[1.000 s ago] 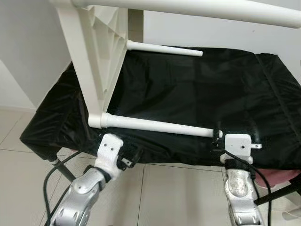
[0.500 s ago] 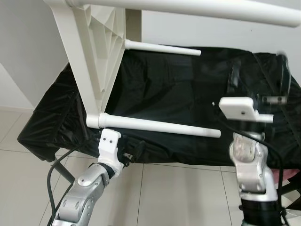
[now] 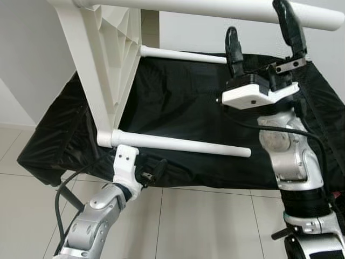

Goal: Building children table

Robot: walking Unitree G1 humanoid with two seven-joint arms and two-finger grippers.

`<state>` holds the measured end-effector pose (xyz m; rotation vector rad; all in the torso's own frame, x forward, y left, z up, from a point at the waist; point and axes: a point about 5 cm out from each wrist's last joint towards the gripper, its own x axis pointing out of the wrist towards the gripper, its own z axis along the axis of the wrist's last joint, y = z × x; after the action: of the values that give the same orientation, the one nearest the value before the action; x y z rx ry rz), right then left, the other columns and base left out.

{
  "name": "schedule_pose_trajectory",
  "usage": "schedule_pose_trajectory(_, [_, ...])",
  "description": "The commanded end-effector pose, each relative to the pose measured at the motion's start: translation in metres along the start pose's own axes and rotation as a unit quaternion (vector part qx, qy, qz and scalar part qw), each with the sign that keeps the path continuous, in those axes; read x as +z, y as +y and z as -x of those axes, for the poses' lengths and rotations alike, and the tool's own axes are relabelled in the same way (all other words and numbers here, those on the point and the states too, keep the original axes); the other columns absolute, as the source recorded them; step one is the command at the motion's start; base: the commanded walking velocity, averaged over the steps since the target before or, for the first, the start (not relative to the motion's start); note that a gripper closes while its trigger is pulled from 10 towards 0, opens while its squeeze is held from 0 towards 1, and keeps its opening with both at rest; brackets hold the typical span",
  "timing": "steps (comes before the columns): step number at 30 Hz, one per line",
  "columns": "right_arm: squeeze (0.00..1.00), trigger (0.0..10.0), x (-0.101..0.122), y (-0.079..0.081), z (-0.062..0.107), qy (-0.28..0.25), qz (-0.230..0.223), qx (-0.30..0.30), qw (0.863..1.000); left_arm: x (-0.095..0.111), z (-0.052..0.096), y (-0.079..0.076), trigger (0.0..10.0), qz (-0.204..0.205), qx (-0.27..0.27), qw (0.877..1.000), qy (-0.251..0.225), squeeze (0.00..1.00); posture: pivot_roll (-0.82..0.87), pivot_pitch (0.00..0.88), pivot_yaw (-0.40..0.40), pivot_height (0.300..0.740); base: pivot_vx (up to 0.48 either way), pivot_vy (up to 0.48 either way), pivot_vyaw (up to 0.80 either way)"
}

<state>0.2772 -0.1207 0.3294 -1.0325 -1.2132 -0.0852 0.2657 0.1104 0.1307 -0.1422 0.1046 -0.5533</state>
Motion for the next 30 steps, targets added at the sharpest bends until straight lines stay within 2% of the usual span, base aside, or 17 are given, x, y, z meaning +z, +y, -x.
schedule_pose_trajectory(1, [0.0,10.0,-0.001,0.003,-0.002,-0.002,-0.01,0.014,1.0,-0.004,0.001,0.002,10.0,0.007,0.007,1.0,0.01,0.0,-0.04,0.083,0.0,0.74,0.0,0.0,0.0])
schedule_pose_trajectory(4, [0.0,10.0,-0.001,0.003,-0.009,-0.006,-0.013,0.02,1.0,-0.004,0.001,0.002,10.0,0.008,0.008,1.0,0.009,0.0,-0.05,0.081,0.0,0.74,0.0,0.0,0.0])
schedule_pose_trajectory(5, [0.0,10.0,0.0,0.005,-0.026,-0.012,-0.031,0.041,0.999,-0.004,0.0,0.002,10.0,0.013,0.01,1.0,0.008,0.0,-0.06,0.079,0.007,0.74,0.0,0.0,0.0])
schedule_pose_trajectory(7, [0.0,10.0,0.0,0.005,-0.026,-0.012,-0.031,0.041,0.999,-0.004,0.0,0.002,10.0,0.013,0.01,1.0,0.008,0.0,-0.06,0.079,0.007,0.74,0.0,0.0,0.0])
schedule_pose_trajectory(9, [0.0,10.0,0.002,0.008,-0.04,-0.009,-0.043,0.064,0.997,-0.002,-0.003,0.002,10.0,0.015,0.012,1.0,0.005,0.0,-0.06,0.079,0.008,0.74,0.0,0.0,0.0])
schedule_pose_trajectory(11, [0.0,10.0,0.003,0.009,-0.044,-0.007,-0.044,0.069,0.997,-0.002,-0.004,0.002,10.0,0.015,0.012,1.0,0.003,0.0,-0.06,0.079,0.007,0.74,0.0,0.0,0.0])
schedule_pose_trajectory(21, [0.0,10.0,-0.002,0.014,-0.055,0.01,-0.027,0.091,0.995,-0.001,-0.006,0.002,10.0,0.023,0.015,1.0,-0.001,0.0,-0.07,0.079,0.007,0.74,0.0,0.0,0.0])
schedule_pose_trajectory(23, [0.0,10.0,-0.006,0.017,-0.06,0.025,-0.02,0.113,0.993,0.0,-0.008,0.002,10.0,0.026,0.017,1.0,-0.003,0.0,-0.07,0.075,0.003,0.74,0.0,0.0,0.0])
schedule_pose_trajectory(30, [0.0,10.0,-0.01,0.02,-0.066,0.057,0.0,0.12,0.991,0.001,-0.01,0.003,10.0,0.03,0.024,0.999,-0.004,0.0,-0.07,0.071,0.002,0.74,0.0,0.0,0.0])
